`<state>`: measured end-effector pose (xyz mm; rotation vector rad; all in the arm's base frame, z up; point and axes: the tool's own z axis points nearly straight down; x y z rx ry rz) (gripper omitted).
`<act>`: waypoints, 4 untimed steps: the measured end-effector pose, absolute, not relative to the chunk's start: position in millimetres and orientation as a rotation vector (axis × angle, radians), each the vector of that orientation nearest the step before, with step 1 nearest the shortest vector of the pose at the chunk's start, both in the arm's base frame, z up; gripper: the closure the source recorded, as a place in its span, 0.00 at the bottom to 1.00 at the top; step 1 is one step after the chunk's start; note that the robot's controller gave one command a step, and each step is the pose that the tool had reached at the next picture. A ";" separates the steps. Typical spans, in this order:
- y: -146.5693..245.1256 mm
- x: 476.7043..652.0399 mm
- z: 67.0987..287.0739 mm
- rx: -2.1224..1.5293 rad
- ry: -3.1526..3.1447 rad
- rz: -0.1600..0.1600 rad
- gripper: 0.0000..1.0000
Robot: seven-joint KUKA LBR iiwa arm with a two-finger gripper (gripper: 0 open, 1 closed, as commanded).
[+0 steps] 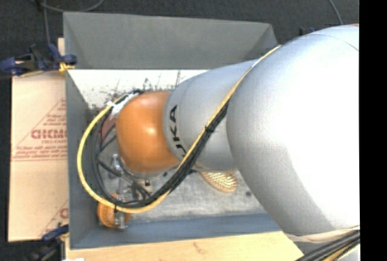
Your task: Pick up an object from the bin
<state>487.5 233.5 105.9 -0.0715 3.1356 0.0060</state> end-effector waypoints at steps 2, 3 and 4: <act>230.7 504.0 73.5 -0.623 3.066 -0.004 1.00; 231.3 503.6 72.9 -0.619 3.068 -0.002 0.00; 231.3 503.5 72.9 -0.619 3.068 -0.002 0.00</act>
Offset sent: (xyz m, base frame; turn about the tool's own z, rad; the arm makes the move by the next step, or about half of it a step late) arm 0.0109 0.0004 -0.0359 -0.3606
